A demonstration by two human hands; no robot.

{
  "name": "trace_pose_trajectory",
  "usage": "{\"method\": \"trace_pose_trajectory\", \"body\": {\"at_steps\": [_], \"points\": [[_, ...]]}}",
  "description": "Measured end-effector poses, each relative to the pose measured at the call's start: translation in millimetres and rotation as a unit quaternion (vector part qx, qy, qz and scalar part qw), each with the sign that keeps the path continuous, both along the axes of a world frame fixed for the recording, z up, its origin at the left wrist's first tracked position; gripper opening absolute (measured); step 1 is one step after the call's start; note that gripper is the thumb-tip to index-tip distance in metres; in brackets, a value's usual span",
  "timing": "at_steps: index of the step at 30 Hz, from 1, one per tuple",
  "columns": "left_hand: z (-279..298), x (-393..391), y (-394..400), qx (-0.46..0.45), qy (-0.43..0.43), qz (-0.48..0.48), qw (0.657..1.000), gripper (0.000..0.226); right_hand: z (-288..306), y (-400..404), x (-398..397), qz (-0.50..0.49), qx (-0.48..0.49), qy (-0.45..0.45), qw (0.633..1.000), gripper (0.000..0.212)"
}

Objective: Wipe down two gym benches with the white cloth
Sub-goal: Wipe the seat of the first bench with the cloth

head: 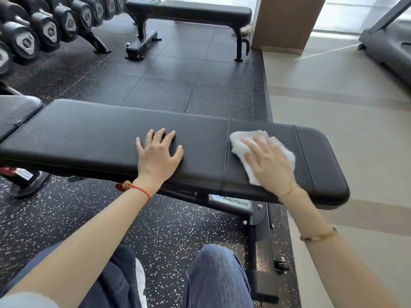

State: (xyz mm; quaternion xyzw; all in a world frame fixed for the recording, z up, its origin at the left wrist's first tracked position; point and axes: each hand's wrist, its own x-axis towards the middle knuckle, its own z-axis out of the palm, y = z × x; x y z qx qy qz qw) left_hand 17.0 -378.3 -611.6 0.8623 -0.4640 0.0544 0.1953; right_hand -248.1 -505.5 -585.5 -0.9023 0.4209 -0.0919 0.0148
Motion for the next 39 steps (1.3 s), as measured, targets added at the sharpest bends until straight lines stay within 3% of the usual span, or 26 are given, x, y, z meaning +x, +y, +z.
{"method": "trace_pose_trajectory", "body": {"at_steps": [4,9,13,17,19,21,24,27,31,36,39], "points": [[5,-3,-3,0.011,0.01,0.0,1.0,0.054,9,-38,-2,-0.126,0.054,0.03,0.99,0.046],[11,-21,-14,-0.013,0.04,-0.017,0.999,0.054,-1,28,-17,-0.023,-0.014,-0.001,1.0,0.045],[13,-49,-31,-0.003,0.042,-0.056,0.998,0.056,-2,44,-61,-0.067,-0.031,-0.038,0.997,0.047],[6,-62,-38,0.017,0.024,-0.059,0.998,0.056,-2,1,-93,-0.171,0.044,-0.004,0.984,0.052],[5,-64,-39,0.015,0.016,-0.055,0.998,0.056,0,-31,-86,-0.21,0.043,0.033,0.976,0.053],[5,-65,-39,0.014,0.011,-0.053,0.998,0.056,7,-56,-66,-0.225,0.074,0.012,0.972,0.048],[5,-65,-39,0.011,0.004,-0.051,0.999,0.056,12,-64,-30,-0.18,0.076,0.016,0.981,0.047],[5,-64,-39,0.008,0.004,-0.049,0.999,0.055,4,-30,-10,-0.056,0.026,0.068,0.996,0.05],[3,-60,-36,0.006,0.002,-0.055,0.998,0.055,0,0,-41,0.008,0.017,0.002,1.0,0.044],[4,-64,-38,0.014,-0.001,-0.053,0.999,0.055,11,-78,-63,-0.181,0.088,0.027,0.979,0.046],[4,-65,-39,0.014,-0.001,-0.05,0.999,0.054,25,-92,-18,-0.167,0.079,0.037,0.982,0.039]]}}
